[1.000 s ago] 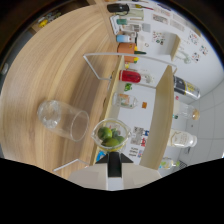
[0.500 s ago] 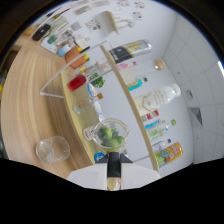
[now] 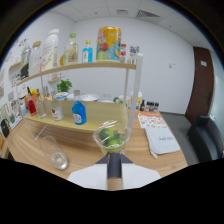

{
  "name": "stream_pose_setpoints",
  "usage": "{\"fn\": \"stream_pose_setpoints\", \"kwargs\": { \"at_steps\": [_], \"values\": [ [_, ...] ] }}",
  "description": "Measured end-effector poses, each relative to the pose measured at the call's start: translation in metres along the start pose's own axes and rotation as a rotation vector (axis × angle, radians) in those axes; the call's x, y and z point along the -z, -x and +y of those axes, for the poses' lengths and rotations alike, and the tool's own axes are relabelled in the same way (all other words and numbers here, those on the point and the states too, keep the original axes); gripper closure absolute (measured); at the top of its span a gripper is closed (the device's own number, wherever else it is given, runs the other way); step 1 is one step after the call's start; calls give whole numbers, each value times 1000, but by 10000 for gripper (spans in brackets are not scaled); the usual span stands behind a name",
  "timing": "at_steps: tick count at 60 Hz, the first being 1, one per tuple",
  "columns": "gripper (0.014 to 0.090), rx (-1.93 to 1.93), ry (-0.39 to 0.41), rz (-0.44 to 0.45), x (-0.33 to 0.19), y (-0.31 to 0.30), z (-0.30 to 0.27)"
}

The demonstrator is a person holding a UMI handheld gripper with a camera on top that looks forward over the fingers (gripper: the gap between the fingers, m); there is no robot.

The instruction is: Make me a cup of Mojito.

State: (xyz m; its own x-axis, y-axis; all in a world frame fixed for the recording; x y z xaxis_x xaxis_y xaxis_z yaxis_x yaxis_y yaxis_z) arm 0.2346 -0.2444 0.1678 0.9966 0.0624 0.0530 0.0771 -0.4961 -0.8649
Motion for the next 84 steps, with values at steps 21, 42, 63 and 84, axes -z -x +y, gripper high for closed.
{"fn": "stream_pose_setpoints", "kwargs": {
  "at_steps": [21,42,63,84],
  "values": [
    [891,-126,236,-54,-47,-21,123],
    [866,-122,267,-53,-56,-16,161],
    [196,-71,158,50,-22,-27,111],
    [196,-75,-51,63,49,78,8]
  ]
}}
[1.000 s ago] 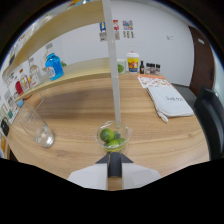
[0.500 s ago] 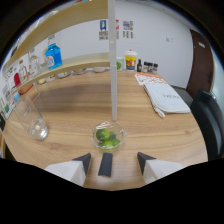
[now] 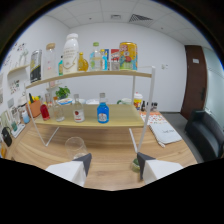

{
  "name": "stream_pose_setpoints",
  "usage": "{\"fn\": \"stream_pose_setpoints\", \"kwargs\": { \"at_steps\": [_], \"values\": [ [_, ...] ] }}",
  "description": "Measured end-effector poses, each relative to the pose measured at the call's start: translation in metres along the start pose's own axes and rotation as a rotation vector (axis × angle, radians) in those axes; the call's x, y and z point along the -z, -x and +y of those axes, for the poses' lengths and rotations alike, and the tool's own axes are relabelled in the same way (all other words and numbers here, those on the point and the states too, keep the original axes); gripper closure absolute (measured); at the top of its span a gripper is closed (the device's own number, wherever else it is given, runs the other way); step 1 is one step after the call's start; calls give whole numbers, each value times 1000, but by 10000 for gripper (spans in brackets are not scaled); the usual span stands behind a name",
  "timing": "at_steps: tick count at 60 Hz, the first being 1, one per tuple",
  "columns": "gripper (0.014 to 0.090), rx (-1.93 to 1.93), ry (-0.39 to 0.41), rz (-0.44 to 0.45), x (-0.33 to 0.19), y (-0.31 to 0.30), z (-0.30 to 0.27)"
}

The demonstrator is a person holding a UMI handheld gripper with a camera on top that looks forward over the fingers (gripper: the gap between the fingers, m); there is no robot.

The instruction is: Make me a cup of Mojito.

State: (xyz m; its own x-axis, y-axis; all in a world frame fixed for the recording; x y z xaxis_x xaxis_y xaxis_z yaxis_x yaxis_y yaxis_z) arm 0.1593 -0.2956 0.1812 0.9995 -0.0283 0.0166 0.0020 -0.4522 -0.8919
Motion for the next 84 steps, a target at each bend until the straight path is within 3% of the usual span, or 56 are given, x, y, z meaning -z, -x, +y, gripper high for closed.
{"fn": "stream_pose_setpoints", "kwargs": {
  "at_steps": [17,26,52,56,71,77,84],
  "values": [
    [187,-46,13,-38,8,92,10],
    [184,-60,-11,-59,4,116,-14],
    [209,-20,-64,-58,-89,136,-94],
    [239,-25,-54,-52,-107,135,-98],
    [494,-34,4,-28,-154,129,-92],
    [675,-24,14,5,-161,122,-88],
    [688,-23,17,9,-161,122,-87]
  ]
}}
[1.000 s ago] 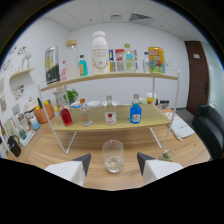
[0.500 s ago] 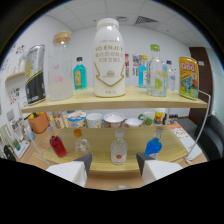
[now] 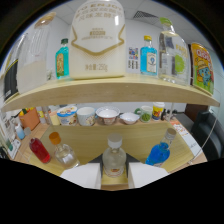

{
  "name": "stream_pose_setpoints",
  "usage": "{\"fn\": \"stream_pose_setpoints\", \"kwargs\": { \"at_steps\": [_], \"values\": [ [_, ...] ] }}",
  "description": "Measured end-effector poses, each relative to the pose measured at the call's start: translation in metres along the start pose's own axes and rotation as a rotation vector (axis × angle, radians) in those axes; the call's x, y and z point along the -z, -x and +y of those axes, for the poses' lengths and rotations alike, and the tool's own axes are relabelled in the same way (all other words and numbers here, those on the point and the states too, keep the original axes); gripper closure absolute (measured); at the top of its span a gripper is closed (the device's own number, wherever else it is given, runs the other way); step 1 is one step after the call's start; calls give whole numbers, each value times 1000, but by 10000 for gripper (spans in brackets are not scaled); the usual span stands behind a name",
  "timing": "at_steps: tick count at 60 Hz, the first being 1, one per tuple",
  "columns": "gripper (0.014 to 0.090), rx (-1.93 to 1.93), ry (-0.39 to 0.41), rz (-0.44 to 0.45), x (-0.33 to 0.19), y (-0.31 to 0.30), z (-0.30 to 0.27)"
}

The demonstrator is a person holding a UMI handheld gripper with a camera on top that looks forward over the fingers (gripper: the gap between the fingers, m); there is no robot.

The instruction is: Make me a cup of Mojito.

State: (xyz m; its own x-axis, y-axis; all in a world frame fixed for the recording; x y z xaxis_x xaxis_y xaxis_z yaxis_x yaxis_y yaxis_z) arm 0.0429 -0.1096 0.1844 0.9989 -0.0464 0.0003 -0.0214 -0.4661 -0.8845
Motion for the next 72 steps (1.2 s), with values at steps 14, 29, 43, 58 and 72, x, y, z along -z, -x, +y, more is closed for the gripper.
{"fn": "stream_pose_setpoints", "kwargs": {
  "at_steps": [14,29,43,58,72],
  "values": [
    [702,-4,-11,-7,14,-3,-4],
    [704,14,-73,-6,72,-23,-9],
    [705,50,-21,49,98,-66,38],
    [706,535,-16,186,92,-90,51],
    [706,1181,-40,319,85,-85,39]
  ]
}}
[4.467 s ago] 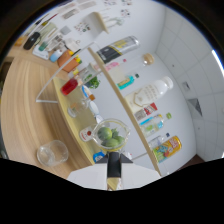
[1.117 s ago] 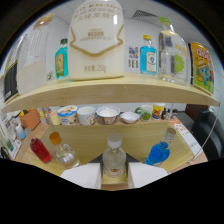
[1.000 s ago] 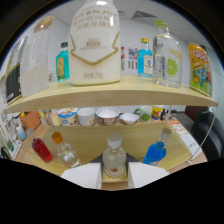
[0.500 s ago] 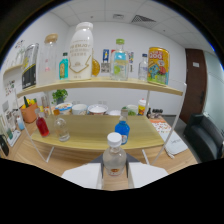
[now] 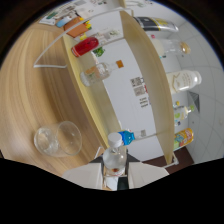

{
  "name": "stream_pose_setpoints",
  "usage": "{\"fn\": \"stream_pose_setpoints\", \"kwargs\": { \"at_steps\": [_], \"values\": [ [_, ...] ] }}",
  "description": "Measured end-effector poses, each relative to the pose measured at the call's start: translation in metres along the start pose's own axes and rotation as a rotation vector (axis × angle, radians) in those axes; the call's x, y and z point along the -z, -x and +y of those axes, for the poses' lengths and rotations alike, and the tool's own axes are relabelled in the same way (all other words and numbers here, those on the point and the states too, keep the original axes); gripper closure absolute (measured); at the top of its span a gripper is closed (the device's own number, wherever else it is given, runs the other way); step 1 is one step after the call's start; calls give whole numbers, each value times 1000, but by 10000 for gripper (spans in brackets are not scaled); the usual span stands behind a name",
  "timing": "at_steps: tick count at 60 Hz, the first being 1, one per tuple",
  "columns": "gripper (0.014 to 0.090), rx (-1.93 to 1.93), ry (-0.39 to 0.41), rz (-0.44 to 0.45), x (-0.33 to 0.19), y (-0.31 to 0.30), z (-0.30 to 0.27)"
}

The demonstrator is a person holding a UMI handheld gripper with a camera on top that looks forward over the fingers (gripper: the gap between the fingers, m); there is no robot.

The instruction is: Make me a cup of Mojito.

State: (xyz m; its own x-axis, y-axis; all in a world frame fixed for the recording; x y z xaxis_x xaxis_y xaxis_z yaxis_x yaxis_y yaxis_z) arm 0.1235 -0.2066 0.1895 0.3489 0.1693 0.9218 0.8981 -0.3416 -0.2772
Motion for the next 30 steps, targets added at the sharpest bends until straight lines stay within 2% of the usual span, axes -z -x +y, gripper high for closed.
{"fn": "stream_pose_setpoints", "kwargs": {
  "at_steps": [15,30],
  "values": [
    [708,608,-34,67,-7,5,-15],
    [705,883,13,100,-19,-6,-9]
  ]
}}
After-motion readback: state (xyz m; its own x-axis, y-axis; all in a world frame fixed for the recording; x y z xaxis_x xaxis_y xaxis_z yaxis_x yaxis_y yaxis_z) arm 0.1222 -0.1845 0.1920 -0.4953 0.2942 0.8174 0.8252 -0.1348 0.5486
